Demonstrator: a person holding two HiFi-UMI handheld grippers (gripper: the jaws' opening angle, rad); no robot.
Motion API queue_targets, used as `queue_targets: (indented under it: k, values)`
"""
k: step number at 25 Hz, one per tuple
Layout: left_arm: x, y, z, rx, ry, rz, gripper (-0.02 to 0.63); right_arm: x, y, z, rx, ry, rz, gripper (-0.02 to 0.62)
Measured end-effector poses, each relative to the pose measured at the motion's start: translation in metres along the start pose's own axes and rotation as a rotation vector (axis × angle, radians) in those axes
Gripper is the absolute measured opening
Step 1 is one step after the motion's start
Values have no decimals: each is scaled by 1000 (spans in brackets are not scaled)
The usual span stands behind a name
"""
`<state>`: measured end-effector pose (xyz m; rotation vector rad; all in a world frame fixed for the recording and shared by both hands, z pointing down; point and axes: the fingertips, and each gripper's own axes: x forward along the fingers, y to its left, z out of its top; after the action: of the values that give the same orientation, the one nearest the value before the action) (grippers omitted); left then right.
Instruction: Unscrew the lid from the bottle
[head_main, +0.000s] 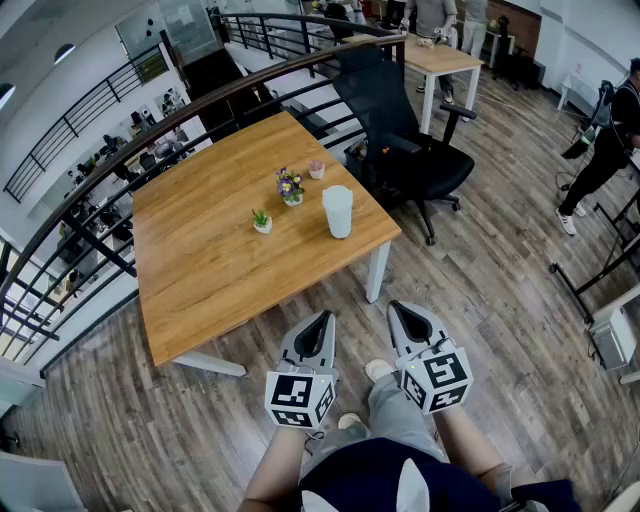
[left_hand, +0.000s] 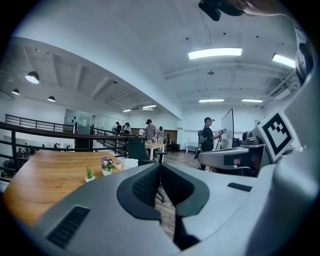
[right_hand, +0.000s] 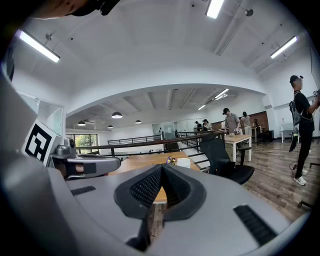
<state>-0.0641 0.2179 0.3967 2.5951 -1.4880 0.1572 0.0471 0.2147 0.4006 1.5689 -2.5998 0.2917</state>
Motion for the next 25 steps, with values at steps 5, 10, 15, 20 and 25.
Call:
queue_targets:
  k: [5, 10, 15, 20, 25]
  values:
    - [18, 4, 4, 8, 6, -3, 23, 16, -13, 7, -2, -10, 9, 3]
    - [51, 17, 18, 32, -2, -12, 23, 47, -30, 28, -17, -34, 33, 5]
    - [83, 37, 34, 35, -11, 20, 25, 79, -57, 49, -1, -63, 57, 6]
    - [111, 54, 36, 42, 18, 64, 176, 105, -76, 60, 18, -60, 116, 92]
    - [141, 58, 30, 62, 68, 82, 259, 129, -99, 56, 33, 3, 181, 233]
